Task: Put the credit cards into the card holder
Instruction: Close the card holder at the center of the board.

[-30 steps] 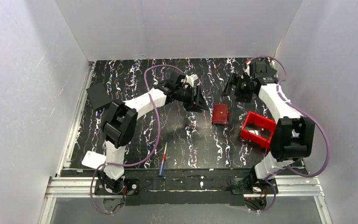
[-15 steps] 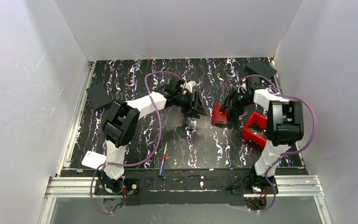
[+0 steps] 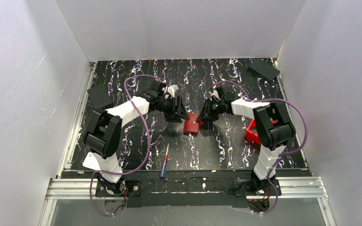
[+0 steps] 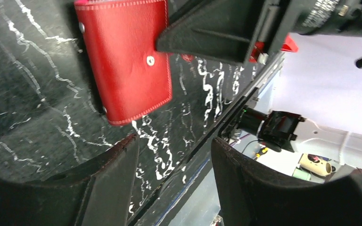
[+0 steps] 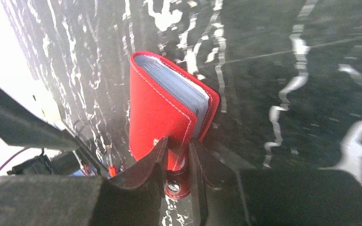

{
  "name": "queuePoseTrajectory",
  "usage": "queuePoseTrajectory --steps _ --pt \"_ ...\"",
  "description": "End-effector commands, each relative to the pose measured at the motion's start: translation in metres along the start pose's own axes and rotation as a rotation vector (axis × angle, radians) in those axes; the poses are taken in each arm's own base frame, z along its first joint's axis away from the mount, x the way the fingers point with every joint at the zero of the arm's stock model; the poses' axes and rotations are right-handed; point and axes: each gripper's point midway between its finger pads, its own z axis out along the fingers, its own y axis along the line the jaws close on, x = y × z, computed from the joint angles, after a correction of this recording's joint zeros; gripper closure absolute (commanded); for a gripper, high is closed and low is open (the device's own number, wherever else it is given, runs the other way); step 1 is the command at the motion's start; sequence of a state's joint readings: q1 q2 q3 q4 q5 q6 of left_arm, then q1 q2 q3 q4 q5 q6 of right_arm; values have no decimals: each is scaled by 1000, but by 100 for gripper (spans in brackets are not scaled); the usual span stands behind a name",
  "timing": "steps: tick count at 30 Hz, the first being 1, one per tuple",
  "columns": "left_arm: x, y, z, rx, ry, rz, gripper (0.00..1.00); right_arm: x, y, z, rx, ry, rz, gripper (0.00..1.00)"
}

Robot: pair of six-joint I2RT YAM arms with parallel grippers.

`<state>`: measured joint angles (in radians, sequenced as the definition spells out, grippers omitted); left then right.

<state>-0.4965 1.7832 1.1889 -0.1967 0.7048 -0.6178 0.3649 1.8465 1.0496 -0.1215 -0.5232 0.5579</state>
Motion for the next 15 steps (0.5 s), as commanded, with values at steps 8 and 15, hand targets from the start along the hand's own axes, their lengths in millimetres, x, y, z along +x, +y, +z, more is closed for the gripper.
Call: queuePoseTrajectory --steps 8,15 --pt "29 44 14 -92 98 28 46 11 40 18 -178 49 -121 74" --pt "24 62 35 -167 87 29 63 20 31 22 -110 71 -136 76"
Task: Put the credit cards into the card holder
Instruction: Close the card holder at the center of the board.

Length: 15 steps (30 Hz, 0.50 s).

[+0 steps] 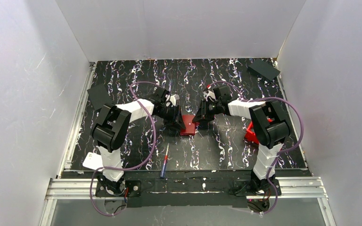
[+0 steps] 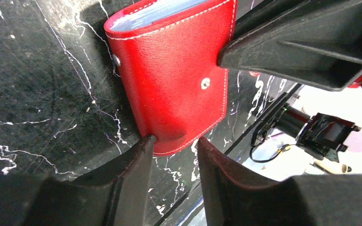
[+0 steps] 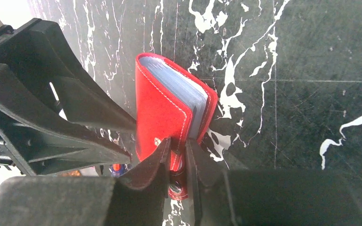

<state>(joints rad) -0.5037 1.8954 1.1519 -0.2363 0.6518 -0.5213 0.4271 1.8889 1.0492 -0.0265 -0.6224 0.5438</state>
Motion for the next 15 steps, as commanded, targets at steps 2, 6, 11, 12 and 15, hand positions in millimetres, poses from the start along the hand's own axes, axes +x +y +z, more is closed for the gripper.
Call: queuePoseTrajectory --steps 2,6,11,12,15 --pt "-2 15 16 -123 -5 39 65 2 0 3 68 18 -61 71" --pt "6 40 22 -273 0 23 73 -6 -7 -9 210 6 -83 49" --pt "13 62 20 -390 15 20 65 -8 -10 -30 328 12 -100 34" --pt "13 63 20 -395 16 16 63 -9 -11 -34 349 10 -106 31" --pt "12 59 18 -385 2 19 60 -16 -10 -47 402 -9 -138 24"
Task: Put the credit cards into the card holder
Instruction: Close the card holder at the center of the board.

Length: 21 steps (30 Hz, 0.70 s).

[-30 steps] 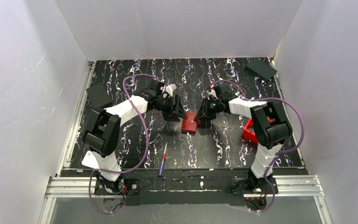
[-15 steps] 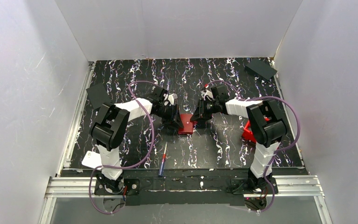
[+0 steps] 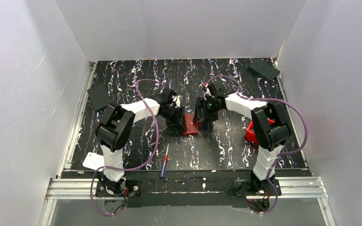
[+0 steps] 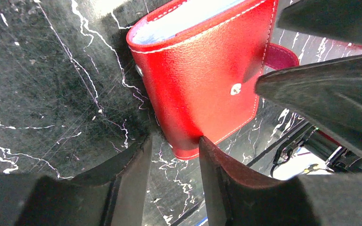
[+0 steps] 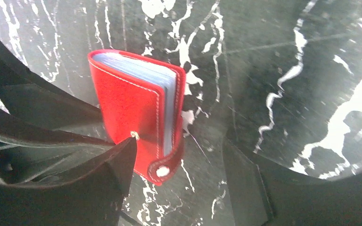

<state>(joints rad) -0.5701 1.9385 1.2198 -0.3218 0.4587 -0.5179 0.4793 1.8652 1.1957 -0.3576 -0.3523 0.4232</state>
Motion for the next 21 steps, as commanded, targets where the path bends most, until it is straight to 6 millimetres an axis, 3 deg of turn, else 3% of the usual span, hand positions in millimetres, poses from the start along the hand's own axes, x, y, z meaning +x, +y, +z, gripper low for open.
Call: queuePoseTrajectory --steps 1,6,12,17,21 --pt "13 42 10 -199 12 0 60 -16 -6 -37 133 -50 -64 24" --pt "12 40 12 -191 20 -4 58 -22 4 -46 112 -71 -85 30" --pt "14 40 13 -187 27 -4 58 -27 15 -44 53 -81 -99 51" --pt "14 38 13 -181 28 -3 58 -25 23 -39 40 -62 -128 44" --pt "14 38 14 -177 31 -4 57 -21 22 -37 64 -53 -141 45"
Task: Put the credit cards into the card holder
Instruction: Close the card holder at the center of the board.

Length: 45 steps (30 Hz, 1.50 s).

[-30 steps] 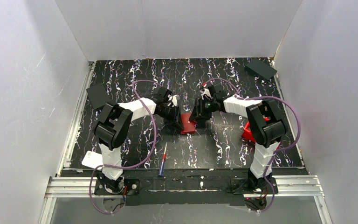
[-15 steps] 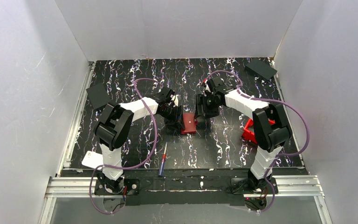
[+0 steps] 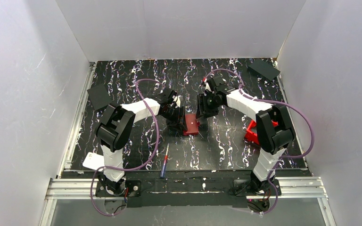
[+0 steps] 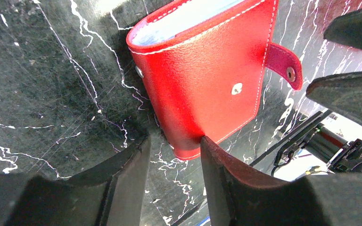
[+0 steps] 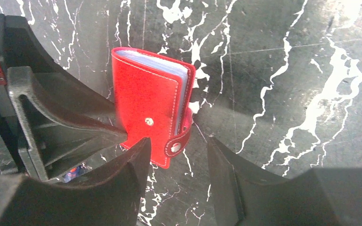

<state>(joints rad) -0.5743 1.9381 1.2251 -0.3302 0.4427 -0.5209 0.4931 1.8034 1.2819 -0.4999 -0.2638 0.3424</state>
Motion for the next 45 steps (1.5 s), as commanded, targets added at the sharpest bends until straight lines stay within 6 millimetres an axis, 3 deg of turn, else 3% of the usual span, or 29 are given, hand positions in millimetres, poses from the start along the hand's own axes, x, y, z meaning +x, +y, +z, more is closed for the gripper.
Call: queuePoseTrajectory --steps 1,17,19,21,33,38,45 --pt "14 37 15 -163 35 -3 56 -9 13 -7 -10 -19 -48 48" --pt "16 37 19 -156 46 -3 55 -3 9 -4 46 9 -82 74" --pt "17 38 19 -158 47 -4 55 -2 9 -3 46 14 -80 74" --pt "16 38 19 -158 46 -2 55 -2 9 -2 44 17 -81 67" --pt "17 37 20 -148 48 -3 55 -2 19 3 22 26 -107 64" --pt "17 37 20 -149 49 -2 55 -1 16 3 39 23 -101 73" --pt "18 37 20 -147 52 -2 55 0 12 3 62 27 -88 96"
